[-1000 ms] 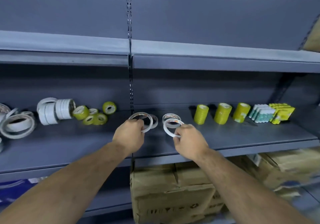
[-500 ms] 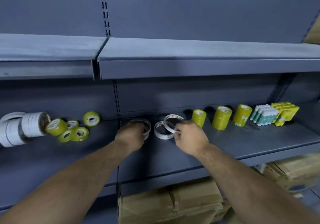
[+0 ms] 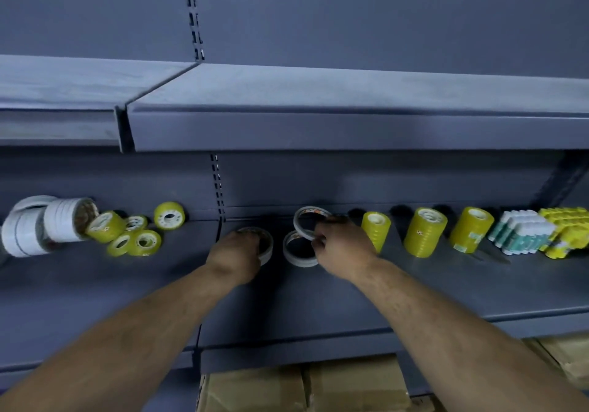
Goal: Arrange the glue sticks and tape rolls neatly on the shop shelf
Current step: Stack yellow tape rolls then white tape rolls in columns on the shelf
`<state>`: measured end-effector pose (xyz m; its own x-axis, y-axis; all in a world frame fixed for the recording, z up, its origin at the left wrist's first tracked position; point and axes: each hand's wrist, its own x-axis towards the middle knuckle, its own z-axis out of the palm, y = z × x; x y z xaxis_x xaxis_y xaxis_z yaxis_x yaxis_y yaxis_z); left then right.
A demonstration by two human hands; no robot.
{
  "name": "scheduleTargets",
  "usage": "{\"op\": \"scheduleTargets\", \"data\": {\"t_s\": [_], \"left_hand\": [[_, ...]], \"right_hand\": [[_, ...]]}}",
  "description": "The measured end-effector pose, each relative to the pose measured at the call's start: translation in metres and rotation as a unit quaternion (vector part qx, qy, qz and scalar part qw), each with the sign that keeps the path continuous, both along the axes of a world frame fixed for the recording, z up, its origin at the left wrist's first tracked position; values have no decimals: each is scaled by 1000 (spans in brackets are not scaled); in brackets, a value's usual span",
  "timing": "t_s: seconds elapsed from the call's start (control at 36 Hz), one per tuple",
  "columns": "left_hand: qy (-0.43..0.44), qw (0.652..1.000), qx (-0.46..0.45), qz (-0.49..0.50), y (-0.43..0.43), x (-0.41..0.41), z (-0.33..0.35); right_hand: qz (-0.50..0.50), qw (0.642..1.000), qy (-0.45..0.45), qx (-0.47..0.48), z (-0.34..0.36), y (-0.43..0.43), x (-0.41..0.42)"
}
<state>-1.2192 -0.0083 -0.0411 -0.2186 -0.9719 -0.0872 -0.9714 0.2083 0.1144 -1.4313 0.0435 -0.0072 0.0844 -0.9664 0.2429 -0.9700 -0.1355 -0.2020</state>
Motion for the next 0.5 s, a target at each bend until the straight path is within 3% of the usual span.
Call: {"op": "scheduleTargets", "data": {"t_s": [0.5], "left_hand": [[27, 999, 14, 12, -3, -1, 1]], "right_hand": [[18, 1000, -12, 20, -5, -6, 0]]}}
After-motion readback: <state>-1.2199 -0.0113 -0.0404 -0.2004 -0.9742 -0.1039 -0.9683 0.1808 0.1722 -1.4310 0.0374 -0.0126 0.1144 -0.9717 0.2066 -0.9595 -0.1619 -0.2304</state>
